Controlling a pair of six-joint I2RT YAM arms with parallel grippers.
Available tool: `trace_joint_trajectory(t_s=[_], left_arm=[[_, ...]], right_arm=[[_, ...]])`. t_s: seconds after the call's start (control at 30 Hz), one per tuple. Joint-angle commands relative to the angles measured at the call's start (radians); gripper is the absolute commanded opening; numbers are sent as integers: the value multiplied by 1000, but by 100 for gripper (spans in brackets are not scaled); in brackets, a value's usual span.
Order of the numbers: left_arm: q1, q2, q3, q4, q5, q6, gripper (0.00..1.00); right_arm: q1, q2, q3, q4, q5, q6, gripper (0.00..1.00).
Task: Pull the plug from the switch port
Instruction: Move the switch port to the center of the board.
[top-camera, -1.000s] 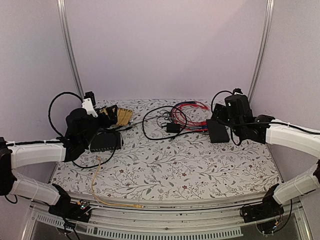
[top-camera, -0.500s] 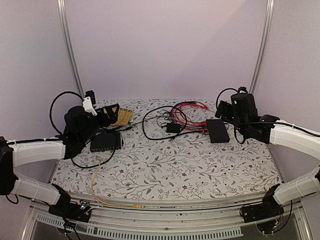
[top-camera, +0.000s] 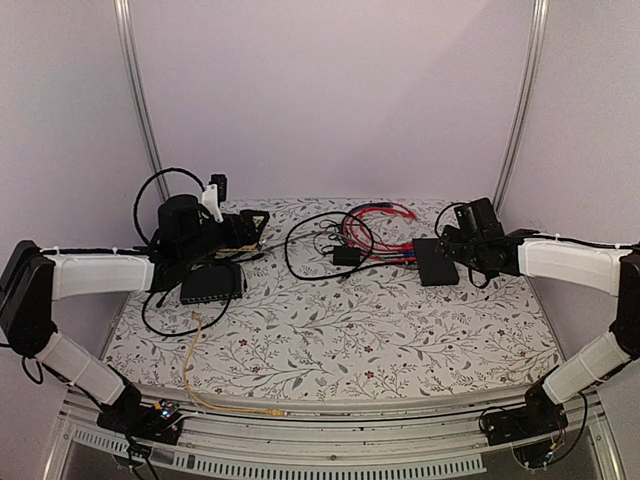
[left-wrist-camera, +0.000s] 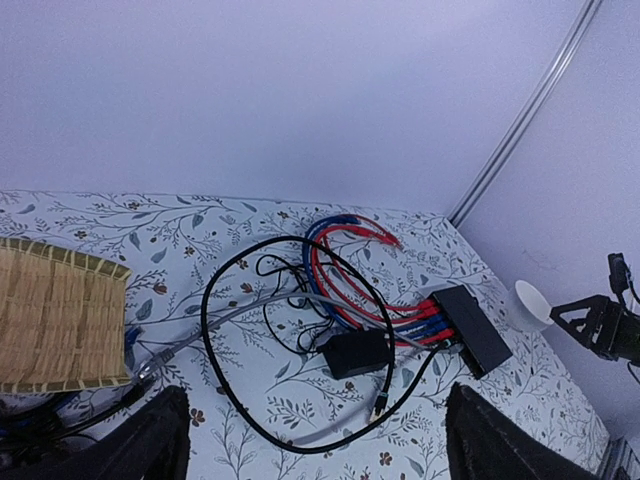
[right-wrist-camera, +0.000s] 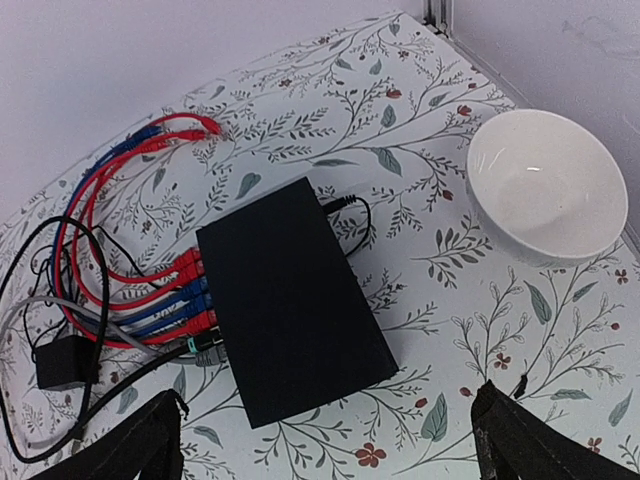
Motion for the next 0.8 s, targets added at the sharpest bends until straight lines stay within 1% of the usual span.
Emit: trace_joint_trajectory(t_s=[0.0, 0.13, 0.27, 0.43, 0.77], left_arm=[[-30, 73, 72, -60, 108, 22, 97], [-72, 143, 144, -92, 162, 52, 98], [-119, 233, 247, -150, 212, 83, 97], [-168, 347, 381, -238, 245, 100, 98], [-195, 417, 439, -239, 295, 68, 98]], right_arm=[[-16, 75, 49, -73, -51, -4, 99], [-25, 113, 58, -72, -67, -4, 99], [-39, 164, 78, -70, -84, -12, 99], [-43, 241, 116, -70, -104, -73, 99], [-43, 320, 134, -23, -181, -267, 99]])
